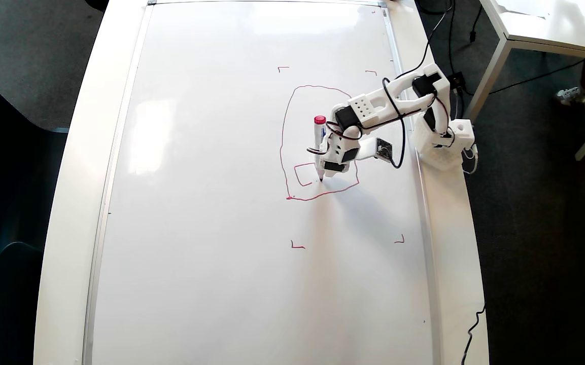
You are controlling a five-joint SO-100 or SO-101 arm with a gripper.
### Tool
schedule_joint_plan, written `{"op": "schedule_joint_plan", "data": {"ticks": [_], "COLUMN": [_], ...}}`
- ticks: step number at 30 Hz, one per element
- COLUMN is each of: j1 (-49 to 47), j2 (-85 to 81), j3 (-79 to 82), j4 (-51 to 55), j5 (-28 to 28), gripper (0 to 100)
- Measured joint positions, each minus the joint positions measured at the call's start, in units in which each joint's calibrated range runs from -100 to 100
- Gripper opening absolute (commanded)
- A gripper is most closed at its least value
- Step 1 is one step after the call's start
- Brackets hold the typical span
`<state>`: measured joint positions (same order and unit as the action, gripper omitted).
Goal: Draw on a whiteboard a robot head using a pen attached to the gripper
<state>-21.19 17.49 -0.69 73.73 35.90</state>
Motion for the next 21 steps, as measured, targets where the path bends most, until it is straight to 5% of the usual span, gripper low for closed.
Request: {"op": "schedule_joint_plan", "data": {"ticks": [21], "j1": [2.56], "j2": [2.63], "j3": [-12.97], "j4": [-3.13], "j5": [-0.53], "gripper": [1]}}
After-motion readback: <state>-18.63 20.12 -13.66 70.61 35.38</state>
